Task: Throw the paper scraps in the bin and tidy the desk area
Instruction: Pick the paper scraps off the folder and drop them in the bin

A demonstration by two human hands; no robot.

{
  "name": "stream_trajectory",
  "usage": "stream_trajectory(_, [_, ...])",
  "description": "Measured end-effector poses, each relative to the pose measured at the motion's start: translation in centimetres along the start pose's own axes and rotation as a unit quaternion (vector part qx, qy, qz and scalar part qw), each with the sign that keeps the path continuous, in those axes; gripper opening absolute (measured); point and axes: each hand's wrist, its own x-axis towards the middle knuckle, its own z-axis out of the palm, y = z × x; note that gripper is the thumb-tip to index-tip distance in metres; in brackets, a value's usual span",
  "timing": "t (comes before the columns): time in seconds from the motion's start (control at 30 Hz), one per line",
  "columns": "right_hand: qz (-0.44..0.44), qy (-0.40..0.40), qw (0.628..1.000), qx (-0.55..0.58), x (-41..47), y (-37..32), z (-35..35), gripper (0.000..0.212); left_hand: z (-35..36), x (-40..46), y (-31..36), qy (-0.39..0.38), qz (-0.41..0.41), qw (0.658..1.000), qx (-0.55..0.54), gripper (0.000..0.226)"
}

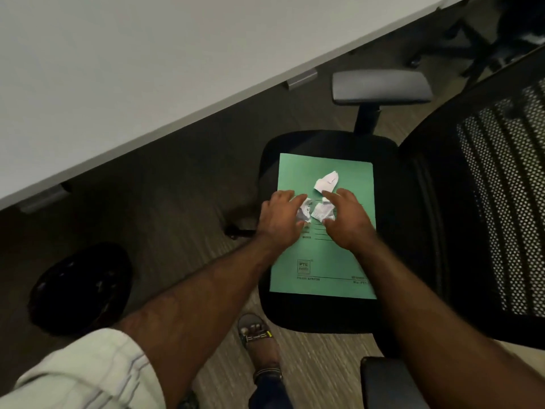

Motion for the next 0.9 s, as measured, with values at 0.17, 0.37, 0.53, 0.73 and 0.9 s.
stream_trajectory(0.17, [-0.001, 0.016, 0.999, -0.040, -0.1, -0.2, 1.7, 0.047, 0.1, -0.3, -0.3, 0.029, 0.014, 0.999, 0.015, 0.047])
stream_trajectory(0.37, [0.022, 0.041, 0.996, -0.070, -1.2, -0.4, 2.8, 0.027, 0.0, -1.0, -0.6, -0.013, 0.012, 0.999, -0.035, 0.035])
stream_trajectory(0.53, [0.053, 0.011, 0.996, -0.073, -2.0, -1.1, 3.3, 0.025, 0.0, -1.8, -1.8, -0.034, -0.025, 0.994, -0.098, 0.027])
stream_trajectory(0.73, [0.071, 0.073, 0.995, 0.015, -3.7, -4.3, 4.7, 0.018, 0.1, -3.7, -4.1, 0.081, -0.106, 0.947, -0.293, 0.009])
stream_trajectory(0.9, [0.022, 0.070, 0.994, 0.081, -5.0, -10.3, 6.5, 0.017, -1.0, -6.2, -7.4, 0.106, -0.242, 0.850, -0.455, 0.021])
